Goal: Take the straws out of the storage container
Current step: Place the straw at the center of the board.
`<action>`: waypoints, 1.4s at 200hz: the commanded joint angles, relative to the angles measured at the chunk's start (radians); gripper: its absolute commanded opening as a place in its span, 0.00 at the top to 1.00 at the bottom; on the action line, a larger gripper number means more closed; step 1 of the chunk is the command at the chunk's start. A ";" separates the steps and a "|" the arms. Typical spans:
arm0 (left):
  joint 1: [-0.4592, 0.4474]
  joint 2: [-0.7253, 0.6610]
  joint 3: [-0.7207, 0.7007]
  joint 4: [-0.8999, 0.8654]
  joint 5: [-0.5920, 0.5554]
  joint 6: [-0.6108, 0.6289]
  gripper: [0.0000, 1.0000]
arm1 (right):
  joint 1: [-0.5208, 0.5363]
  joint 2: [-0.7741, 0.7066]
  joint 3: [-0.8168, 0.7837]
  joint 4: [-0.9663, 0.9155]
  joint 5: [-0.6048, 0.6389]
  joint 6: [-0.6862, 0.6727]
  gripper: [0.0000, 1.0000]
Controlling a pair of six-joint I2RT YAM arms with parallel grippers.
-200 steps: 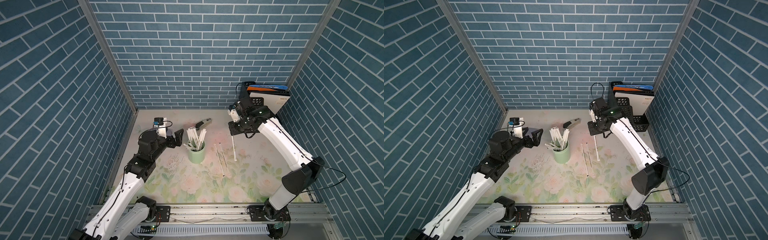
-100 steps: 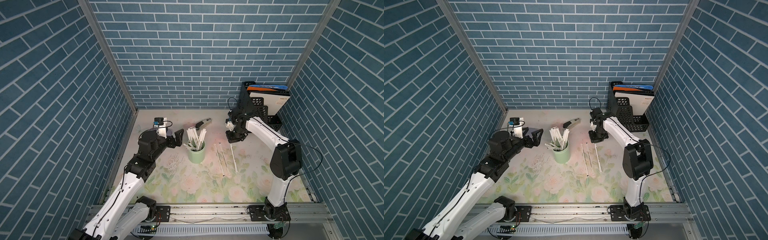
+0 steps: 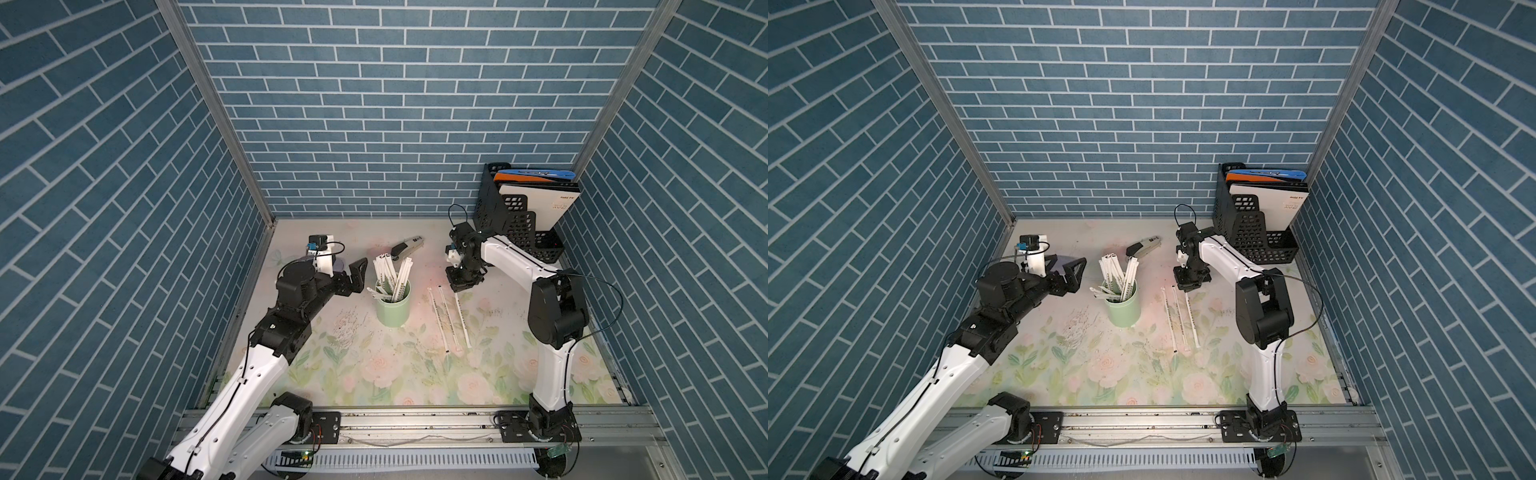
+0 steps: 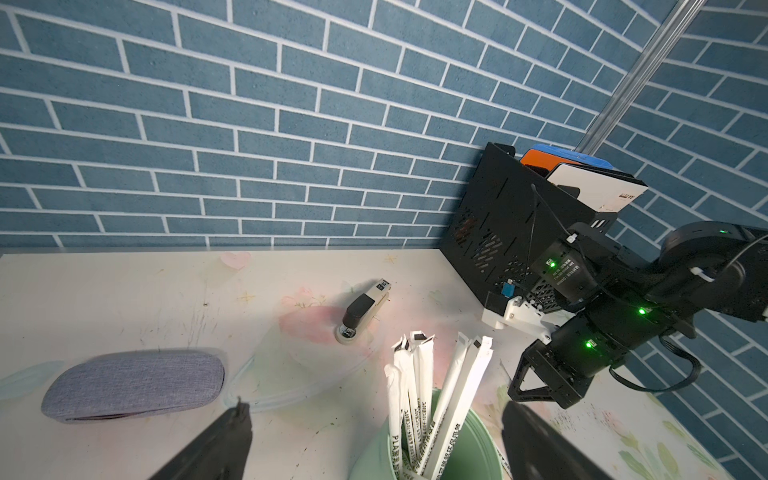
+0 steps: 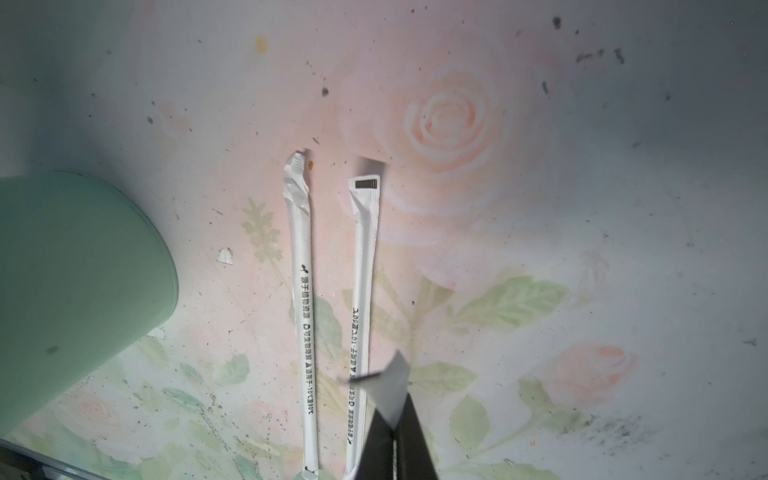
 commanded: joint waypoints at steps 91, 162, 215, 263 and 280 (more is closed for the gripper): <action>-0.002 -0.007 0.000 0.002 0.006 0.004 0.01 | -0.014 0.025 -0.023 0.033 -0.017 -0.017 0.94; -0.002 -0.007 0.000 0.002 0.008 0.004 0.00 | -0.017 -0.007 -0.057 0.059 -0.022 0.003 0.89; -0.002 -0.009 0.000 0.002 0.007 0.004 0.00 | -0.017 -0.027 -0.061 0.078 -0.028 0.020 0.84; -0.002 -0.009 0.000 0.002 0.008 0.005 0.00 | -0.017 -0.065 -0.070 0.108 -0.017 0.047 0.81; -0.002 -0.010 -0.001 0.003 0.007 0.004 0.01 | -0.011 -0.137 -0.115 0.197 -0.020 0.059 0.81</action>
